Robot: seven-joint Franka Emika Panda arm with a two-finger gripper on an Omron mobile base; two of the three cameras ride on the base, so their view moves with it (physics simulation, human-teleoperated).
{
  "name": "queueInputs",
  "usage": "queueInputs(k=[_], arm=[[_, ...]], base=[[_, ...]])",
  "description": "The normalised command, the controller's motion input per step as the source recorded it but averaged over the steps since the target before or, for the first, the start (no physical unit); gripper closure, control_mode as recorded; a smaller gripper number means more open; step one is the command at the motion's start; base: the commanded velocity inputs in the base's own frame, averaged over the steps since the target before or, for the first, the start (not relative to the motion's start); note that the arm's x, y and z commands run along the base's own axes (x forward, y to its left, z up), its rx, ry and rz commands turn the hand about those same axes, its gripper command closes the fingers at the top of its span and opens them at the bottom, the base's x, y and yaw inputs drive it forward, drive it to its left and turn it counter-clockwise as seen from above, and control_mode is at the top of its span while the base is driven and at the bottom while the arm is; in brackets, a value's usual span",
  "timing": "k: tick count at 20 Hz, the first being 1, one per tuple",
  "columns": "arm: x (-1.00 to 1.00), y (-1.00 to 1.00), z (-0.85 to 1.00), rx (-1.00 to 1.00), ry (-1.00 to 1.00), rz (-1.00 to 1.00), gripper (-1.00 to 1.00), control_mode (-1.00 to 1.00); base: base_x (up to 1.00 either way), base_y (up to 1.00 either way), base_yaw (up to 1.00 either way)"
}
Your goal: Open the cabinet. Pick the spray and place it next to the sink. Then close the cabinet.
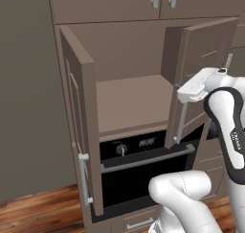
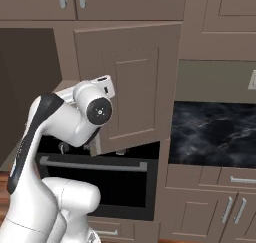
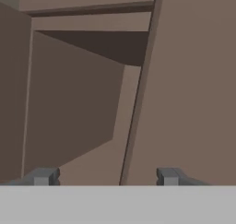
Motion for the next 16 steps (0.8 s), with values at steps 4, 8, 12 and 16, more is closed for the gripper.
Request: queueInputs(k=[4,8,12,16], arm=[[0.36,0.06,0.00,0.00,0.00,-0.08,-1.00,-1.00],[0.39,0.04,0.00,0.00,0.00,-0.10,-1.00,-1.00],[0.41,0.06,0.00,0.00,0.00,-0.11,-1.00,-1.00],[0.43,0.06,0.00,0.00,0.00,-0.12,-1.00,-1.00]], base=[[0.00,0.00,0.00],[0.00,0.00,0.00],[0.00,0.00,0.00],[0.00,0.00,0.00]])
